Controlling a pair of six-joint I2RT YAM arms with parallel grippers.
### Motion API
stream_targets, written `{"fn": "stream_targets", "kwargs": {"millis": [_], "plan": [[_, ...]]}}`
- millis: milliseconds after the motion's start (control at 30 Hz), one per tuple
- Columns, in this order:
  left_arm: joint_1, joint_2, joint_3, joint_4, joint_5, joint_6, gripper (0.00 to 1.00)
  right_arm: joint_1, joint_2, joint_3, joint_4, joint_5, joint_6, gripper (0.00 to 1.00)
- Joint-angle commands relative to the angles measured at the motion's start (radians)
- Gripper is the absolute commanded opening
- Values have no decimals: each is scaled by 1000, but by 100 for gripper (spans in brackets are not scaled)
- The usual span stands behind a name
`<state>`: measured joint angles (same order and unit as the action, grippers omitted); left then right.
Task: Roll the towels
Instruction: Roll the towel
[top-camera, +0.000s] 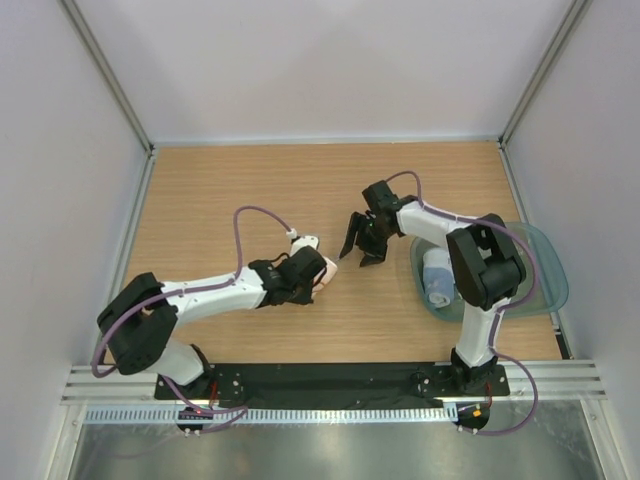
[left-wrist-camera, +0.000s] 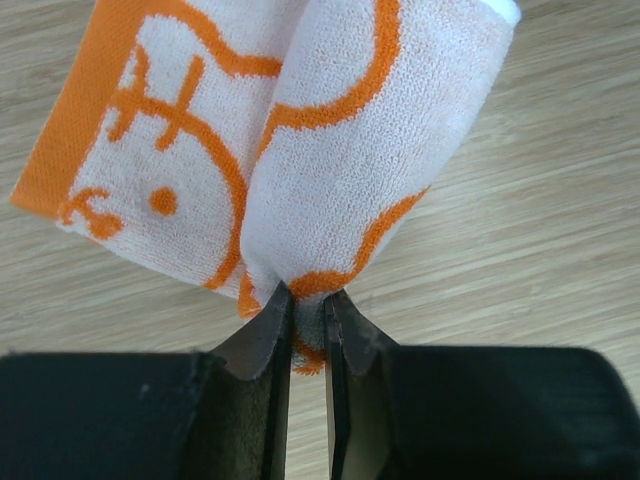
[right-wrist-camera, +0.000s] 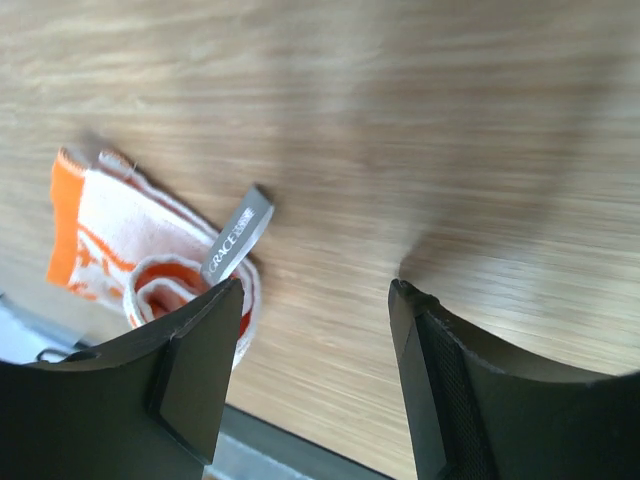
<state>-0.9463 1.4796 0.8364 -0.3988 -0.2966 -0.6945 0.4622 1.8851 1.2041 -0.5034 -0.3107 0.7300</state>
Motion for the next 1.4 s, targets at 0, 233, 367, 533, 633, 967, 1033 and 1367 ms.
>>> {"fn": "stream_targets", "kwargs": {"millis": [0,233,367,533,633,967,1033,1367], "plan": [[9,15,59,-57,62,23,7,-5,-20,121,-141,166,-76,67],[104,10,90,-19,322,23,7,-5,-135,226,-187,223,-101,67],[201,-1,49,78,488,-19,7,-5,-213,190,-158,199,-90,68],[337,63,-37,236,733,-103,7,-3,-300,92,-113,113,-61,68],[397,99,-68,345,855,-163,7,1,-352,22,-77,78,-47,68],[569,183,-210,730,1082,-427,7,26,-436,-337,413,-162,110,70],[596,209,-229,820,1129,-468,6,46,-420,-368,479,-168,126,70],[662,274,-307,997,1160,-603,6,127,-176,-426,861,-133,224,70]]}}
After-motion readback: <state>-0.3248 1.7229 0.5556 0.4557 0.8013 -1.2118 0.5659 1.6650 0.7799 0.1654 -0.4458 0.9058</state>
